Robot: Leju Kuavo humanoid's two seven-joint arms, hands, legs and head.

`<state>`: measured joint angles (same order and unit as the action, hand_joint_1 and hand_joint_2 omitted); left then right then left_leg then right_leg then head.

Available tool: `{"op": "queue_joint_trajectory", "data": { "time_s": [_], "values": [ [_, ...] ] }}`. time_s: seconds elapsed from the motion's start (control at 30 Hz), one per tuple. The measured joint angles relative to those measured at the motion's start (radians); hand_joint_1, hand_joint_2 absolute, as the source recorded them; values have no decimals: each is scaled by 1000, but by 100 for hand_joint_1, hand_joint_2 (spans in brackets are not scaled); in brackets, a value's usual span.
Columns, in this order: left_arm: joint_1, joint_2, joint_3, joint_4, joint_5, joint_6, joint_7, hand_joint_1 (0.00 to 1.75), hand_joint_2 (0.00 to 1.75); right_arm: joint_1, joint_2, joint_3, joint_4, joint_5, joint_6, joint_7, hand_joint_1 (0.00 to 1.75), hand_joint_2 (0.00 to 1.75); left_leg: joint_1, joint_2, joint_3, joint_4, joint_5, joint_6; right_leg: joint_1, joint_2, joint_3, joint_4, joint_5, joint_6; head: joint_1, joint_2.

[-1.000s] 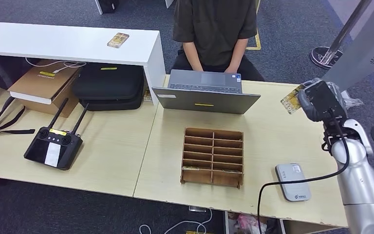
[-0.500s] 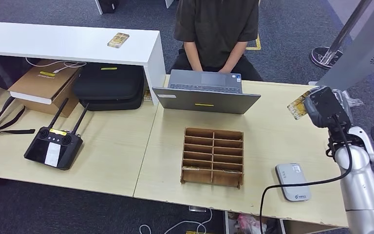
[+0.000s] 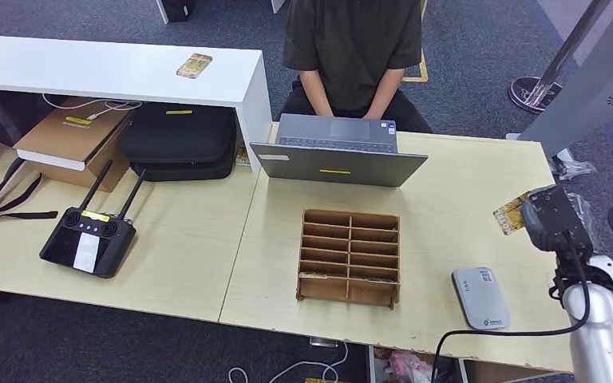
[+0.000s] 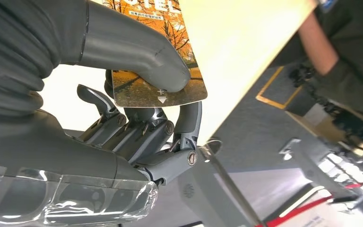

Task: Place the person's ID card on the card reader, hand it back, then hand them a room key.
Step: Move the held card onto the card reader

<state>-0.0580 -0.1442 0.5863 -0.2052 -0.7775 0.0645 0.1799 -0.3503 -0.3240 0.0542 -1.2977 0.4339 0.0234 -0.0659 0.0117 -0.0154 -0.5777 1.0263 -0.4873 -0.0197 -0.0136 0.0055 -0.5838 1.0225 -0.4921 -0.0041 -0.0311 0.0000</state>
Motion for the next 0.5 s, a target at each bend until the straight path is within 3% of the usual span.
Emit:
{"op": "queue_joint_trajectory", "data": {
  "time_s": [0.2, 0.5],
  "values": [
    [-2, 0, 0, 0, -12, 0, 10, 0, 0, 99, 21, -74, -43, 33, -9, 16, 175, 175, 0, 0, 0, 0, 0, 0, 0, 0, 0, 0, 0, 0, 0, 0],
    [-2, -2, 0, 0, -16, 2, 12, 0, 0, 170, 51, -181, -68, 88, -37, 27, 175, 175, 0, 0, 0, 0, 0, 0, 0, 0, 0, 0, 0, 0, 0, 0]
  ]
}}
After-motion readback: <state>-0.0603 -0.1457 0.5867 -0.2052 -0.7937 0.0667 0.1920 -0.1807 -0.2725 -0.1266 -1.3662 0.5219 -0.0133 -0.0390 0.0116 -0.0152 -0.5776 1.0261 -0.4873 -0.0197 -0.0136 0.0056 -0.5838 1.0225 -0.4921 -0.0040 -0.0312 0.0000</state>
